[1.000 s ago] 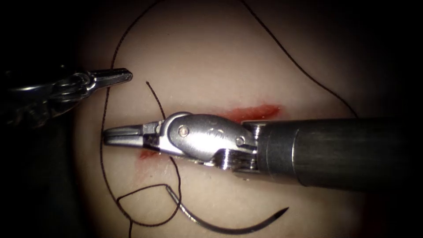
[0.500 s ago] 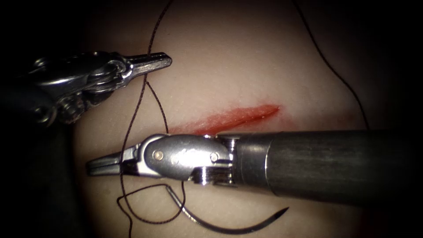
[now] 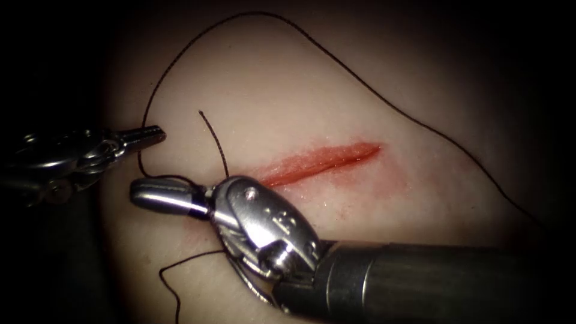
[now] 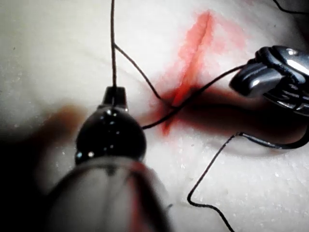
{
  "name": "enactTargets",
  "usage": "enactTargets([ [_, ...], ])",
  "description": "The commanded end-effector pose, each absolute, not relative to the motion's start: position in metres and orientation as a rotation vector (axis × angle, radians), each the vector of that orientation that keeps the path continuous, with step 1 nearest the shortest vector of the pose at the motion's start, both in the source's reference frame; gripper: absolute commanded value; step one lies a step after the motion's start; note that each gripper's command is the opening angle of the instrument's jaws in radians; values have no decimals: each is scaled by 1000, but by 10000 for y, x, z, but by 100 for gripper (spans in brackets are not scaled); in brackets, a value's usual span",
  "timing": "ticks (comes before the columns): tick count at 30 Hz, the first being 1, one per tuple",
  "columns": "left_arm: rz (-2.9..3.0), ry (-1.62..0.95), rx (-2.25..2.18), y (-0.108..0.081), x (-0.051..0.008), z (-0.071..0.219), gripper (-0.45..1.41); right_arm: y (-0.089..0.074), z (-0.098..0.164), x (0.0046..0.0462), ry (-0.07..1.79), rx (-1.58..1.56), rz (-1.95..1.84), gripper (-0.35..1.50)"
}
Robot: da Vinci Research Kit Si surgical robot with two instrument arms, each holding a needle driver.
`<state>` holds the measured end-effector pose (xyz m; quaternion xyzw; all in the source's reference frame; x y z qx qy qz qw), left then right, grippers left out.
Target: Wound Closure
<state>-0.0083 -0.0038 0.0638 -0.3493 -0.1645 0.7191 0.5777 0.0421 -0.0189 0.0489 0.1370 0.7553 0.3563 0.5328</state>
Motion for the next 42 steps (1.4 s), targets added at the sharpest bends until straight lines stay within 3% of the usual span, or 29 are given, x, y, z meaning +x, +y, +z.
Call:
enactTargets([
  [1, 1684, -415, -792, -50, -87, 640, -45, -185, 491, 426, 1766, 218, 867, -35],
  [4, 1675, -509, -761, -66, -102, 605, -45, -179, 493, 429, 1631, 9, 886, -35],
  [10, 1672, -571, -755, -66, -132, 562, -45, -169, 509, 429, 1519, -86, 860, -35],
  [22, 1627, -565, -866, -47, -151, 516, -45, -181, 548, 423, 1256, -6, 614, -35],
  [23, 1628, -558, -881, -45, -150, 514, -45, -182, 550, 424, 1258, -6, 586, -23],
  [24, 1628, -548, -910, -41, -151, 511, -45, -183, 552, 425, 1262, 1, 547, 2],
  [25, 1623, -547, -937, -36, -153, 509, -45, -184, 553, 428, 1280, 31, 487, 9],
  [29, 1592, -549, -1006, -19, -159, 502, -45, -190, 555, 435, 1354, 161, 246, 4],
  [31, 1569, -551, -1030, -6, -163, 501, -42, -194, 553, 440, 1379, 205, 161, 14],
  [33, 1554, -554, -1048, 5, -165, 503, -42, -197, 551, 443, 1402, 243, 118, 12],
  [37, 1545, -557, -1075, 22, -168, 513, -35, -204, 545, 452, 1455, 301, 48, 37],
  [40, 1546, -553, -1079, 31, -168, 521, -28, -208, 542, 456, 1475, 292, 45, 83],
  [41, 1545, -549, -1084, 36, -168, 527, -28, -211, 542, 458, 1494, 297, 37, 91],
  [42, 1546, -548, -1084, 38, -168, 530, -28, -212, 542, 459, 1501, 301, 32, 88],
])
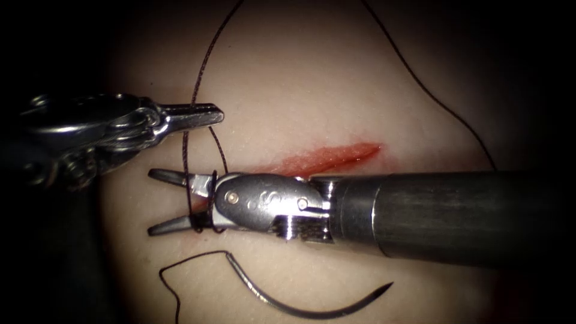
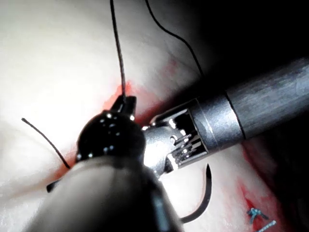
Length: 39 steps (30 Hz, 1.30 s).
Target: Wound Closure
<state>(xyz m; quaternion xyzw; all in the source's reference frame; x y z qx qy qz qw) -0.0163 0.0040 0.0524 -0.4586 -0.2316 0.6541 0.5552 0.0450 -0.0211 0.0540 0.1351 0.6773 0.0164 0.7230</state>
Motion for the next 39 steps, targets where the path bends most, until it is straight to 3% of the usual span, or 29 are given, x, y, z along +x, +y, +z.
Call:
enactTargets([
  [1, 1546, -542, -1085, 40, -168, 533, -28, -214, 541, 460, 1512, 307, 25, 78],
  [3, 1548, -533, -1087, 43, -168, 541, -25, -216, 540, 461, 1527, 317, 16, 61],
  [7, 1559, -512, -1099, 41, -168, 562, -10, -219, 537, 462, 1604, 325, 9, 59],
  [10, 1567, -494, -1113, 37, -165, 581, -8, -221, 533, 462, 1670, 372, 10, 9],
  [11, 1575, -485, -1107, 36, -165, 587, -8, -220, 531, 463, 1686, 386, 11, 1],
  [17, 1617, -463, -1020, 13, -155, 634, -8, -215, 526, 461, 1736, 410, 52, 1],
  [19, 1618, -486, -973, 2, -149, 648, -5, -214, 525, 459, 1745, 420, 66, -10],
  [21, 1609, -515, -938, -7, -143, 658, -3, -211, 525, 455, 1766, 428, 96, -35],
  [30, 1568, -571, -863, -42, -122, 670, -1, -186, 520, 441, 1856, 385, 297, -35],
  [39, 1574, -592, -811, -65, -116, 642, -1, -162, 514, 429, 1758, 197, 465, -35],
])
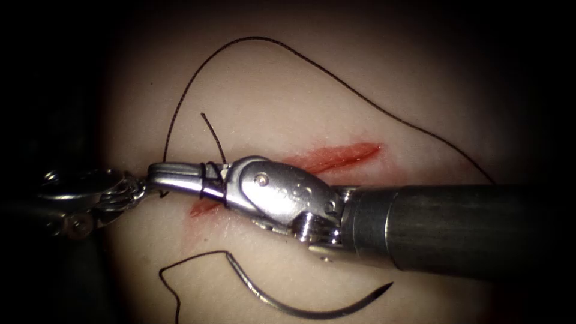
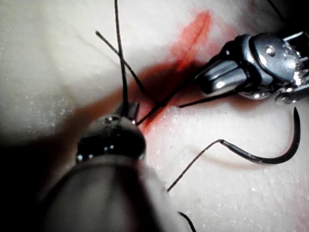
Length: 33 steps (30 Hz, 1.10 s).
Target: Wound Closure
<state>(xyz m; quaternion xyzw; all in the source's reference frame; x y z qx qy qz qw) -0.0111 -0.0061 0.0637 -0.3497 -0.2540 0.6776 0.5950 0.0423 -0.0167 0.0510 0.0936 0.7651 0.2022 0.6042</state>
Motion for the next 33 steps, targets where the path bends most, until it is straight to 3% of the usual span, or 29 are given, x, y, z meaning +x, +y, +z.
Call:
enactTargets([
  [1, 1570, -590, -808, -64, -116, 637, -5, -161, 514, 429, 1727, 167, 487, -35],
  [8, 1578, -537, -809, -51, -124, 598, -23, -158, 525, 427, 1496, -4, 564, -35],
  [20, 1641, -477, -869, -43, -156, 588, -25, -170, 538, 422, 1201, -12, 677, -35],
  [33, 1764, -367, -871, -27, -146, 599, -32, -171, 551, 415, 1096, 10, 675, -35],
])
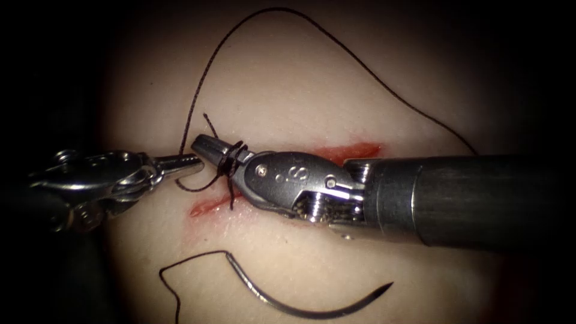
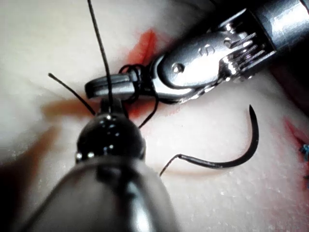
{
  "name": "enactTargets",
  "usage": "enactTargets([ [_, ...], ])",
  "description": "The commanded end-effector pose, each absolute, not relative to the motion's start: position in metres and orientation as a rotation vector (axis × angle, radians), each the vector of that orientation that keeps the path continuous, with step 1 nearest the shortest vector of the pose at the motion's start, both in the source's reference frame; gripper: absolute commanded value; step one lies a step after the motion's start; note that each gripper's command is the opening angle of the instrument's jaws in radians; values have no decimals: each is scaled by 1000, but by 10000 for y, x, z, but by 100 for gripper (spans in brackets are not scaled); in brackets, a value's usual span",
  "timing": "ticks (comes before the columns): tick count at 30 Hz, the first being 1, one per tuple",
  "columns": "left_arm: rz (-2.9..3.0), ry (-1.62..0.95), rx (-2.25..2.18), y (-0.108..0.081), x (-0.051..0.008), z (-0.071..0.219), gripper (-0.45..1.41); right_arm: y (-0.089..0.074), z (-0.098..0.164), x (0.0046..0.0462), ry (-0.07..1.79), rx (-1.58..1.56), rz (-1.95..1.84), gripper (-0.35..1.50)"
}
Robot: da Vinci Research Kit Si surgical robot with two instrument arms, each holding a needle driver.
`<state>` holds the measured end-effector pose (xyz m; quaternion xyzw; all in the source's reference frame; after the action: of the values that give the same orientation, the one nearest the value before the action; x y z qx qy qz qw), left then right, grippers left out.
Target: Wound Closure
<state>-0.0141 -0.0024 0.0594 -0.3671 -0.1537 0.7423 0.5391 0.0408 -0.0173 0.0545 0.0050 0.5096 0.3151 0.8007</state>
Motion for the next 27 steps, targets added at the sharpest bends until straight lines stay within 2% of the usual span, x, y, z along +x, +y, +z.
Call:
enactTargets([
  [1, 1765, -365, -864, -27, -145, 599, -33, -170, 552, 414, 1095, 9, 676, -35],
  [5, 1772, -348, -866, -28, -145, 598, -35, -164, 560, 411, 1073, 10, 683, -35],
  [6, 1776, -344, -867, -29, -146, 598, -35, -163, 561, 411, 1066, 9, 683, -30],
  [8, 1791, -334, -868, -29, -147, 598, -35, -160, 565, 411, 1053, 11, 690, -13],
  [9, 1797, -331, -866, -29, -147, 598, -35, -159, 565, 410, 1050, 11, 691, 2],
  [11, 1807, -325, -865, -29, -148, 598, -33, -158, 567, 410, 1046, 14, 704, 12],
  [15, 1817, -315, -850, -29, -149, 601, -33, -157, 570, 413, 1007, 15, 716, 59],
  [18, 1823, -314, -849, -30, -153, 605, -33, -159, 573, 416, 998, 15, 718, 69],
  [20, 1824, -324, -850, -31, -155, 606, -43, -161, 575, 416, 998, 32, 749, 61],
  [24, 1832, -350, -835, -38, -160, 603, -45, -161, 577, 416, 996, 40, 764, 29],
  [27, 1839, -368, -827, -44, -164, 602, -45, -159, 578, 418, 994, 40, 773, 21],
])
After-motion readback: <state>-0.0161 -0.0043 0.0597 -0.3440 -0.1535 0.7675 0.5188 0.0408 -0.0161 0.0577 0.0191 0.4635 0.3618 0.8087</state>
